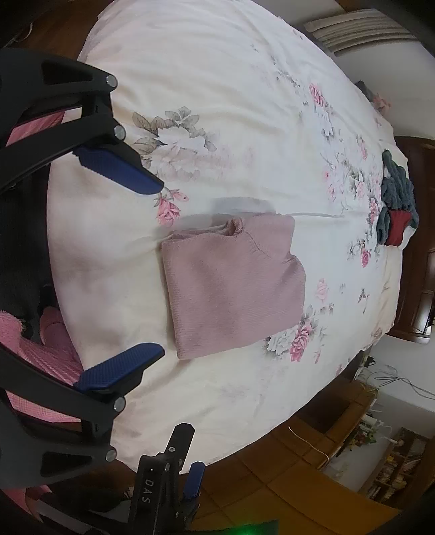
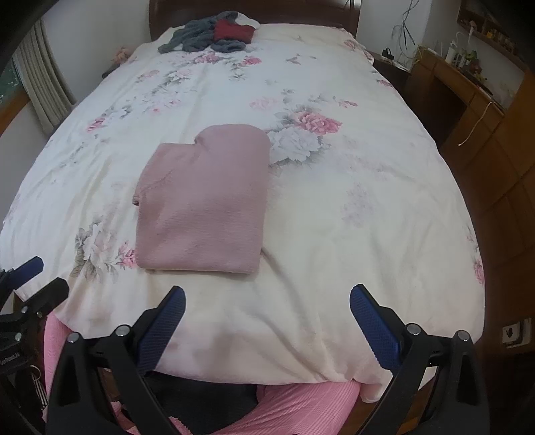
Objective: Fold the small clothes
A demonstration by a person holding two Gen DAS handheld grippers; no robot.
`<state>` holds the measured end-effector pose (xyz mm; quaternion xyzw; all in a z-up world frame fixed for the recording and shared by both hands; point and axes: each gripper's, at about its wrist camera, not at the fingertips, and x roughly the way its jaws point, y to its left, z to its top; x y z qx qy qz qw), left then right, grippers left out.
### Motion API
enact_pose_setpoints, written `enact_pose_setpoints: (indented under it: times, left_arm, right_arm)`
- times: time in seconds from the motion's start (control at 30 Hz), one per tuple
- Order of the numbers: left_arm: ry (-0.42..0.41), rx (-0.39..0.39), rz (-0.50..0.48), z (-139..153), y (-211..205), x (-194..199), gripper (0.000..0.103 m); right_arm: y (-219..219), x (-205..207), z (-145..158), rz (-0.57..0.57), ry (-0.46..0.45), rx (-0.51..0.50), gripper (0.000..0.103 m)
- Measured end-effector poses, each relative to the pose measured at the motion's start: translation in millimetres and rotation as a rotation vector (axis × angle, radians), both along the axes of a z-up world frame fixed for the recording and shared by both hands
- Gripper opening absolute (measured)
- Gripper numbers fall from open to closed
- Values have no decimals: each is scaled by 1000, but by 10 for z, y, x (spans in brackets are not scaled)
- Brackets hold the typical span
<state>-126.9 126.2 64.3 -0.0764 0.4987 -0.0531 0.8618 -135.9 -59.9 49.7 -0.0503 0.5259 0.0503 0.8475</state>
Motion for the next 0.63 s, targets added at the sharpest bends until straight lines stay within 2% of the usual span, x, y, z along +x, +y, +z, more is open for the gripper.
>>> enact_pose_setpoints:
  times: [0.63]
  left_arm:
    - [1,1,9,-27,-4,-2,90]
  right_arm:
    - [-61,39,-46,-18,6,8,99]
